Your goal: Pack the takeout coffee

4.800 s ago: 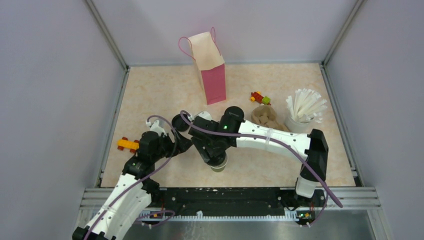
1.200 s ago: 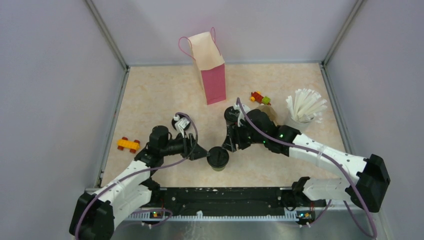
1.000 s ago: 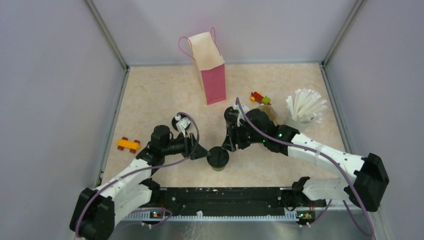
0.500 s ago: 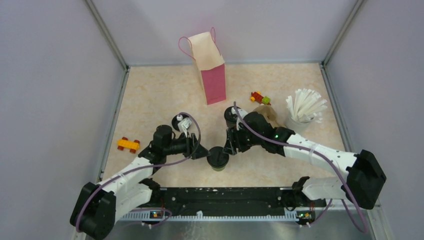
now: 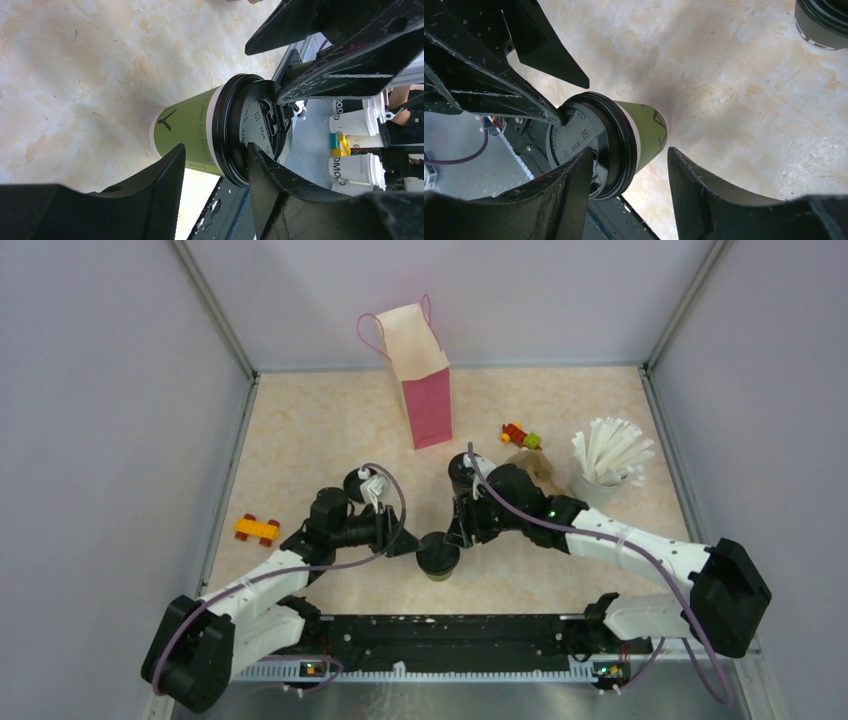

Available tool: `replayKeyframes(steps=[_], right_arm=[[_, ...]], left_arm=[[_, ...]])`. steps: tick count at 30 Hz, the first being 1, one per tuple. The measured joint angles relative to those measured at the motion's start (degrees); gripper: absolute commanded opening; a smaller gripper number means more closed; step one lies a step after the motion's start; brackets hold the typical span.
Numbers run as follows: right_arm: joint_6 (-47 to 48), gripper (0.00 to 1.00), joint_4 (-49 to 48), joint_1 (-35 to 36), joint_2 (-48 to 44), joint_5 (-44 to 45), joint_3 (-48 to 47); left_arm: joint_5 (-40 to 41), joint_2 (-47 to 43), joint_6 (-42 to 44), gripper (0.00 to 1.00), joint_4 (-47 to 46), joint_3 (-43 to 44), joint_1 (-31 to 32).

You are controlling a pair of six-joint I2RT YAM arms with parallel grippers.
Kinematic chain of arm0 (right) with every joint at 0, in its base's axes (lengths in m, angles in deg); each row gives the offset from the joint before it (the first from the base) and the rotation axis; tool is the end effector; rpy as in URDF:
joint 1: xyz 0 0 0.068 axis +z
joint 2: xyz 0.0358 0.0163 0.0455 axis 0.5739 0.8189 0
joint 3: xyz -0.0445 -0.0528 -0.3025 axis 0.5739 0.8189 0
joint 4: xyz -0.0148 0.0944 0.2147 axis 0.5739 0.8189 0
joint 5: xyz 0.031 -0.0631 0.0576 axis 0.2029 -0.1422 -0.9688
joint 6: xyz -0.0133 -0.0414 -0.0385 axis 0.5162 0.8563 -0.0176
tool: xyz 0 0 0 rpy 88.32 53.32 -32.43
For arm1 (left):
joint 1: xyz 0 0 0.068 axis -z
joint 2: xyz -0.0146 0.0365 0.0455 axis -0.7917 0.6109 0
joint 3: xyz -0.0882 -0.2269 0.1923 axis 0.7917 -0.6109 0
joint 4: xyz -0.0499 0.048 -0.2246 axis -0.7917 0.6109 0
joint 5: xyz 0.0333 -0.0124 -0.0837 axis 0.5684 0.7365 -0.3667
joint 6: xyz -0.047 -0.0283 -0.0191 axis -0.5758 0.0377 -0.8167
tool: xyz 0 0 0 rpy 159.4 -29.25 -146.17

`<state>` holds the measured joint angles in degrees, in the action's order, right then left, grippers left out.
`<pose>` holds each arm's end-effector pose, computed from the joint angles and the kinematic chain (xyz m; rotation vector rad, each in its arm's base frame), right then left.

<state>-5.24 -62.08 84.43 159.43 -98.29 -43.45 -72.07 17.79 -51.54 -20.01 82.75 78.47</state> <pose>0.1428 0.1804 0.2915 -0.5796 2.3556 0.9156 0.1277 -0.0945 0.2331 0.3937 2.1586 -1.3893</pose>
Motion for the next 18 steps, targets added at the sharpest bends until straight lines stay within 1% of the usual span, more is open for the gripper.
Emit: replayKeyframes(steps=[4,7,12,18], right_arm=[[-0.92,0.52,-3.32,-0.09,0.00,-0.63,3.02],[-2.36,0.47,-7.54,-0.13,-0.07,-1.62,5.49],[-6.27,0.40,-18.71,-0.33,-1.44,-2.47,12.24],[-10.54,0.36,-30.45,-0.35,-2.91,-2.36,19.21]], left_arm=[[-0.04,1.05,0.28,0.50,-0.07,0.66,0.24],[0.13,1.16,0.46,0.49,0.07,0.87,0.55],[0.98,1.55,0.92,0.47,0.52,1.27,0.83],[1.07,2.75,1.03,0.45,0.68,1.88,1.05]])
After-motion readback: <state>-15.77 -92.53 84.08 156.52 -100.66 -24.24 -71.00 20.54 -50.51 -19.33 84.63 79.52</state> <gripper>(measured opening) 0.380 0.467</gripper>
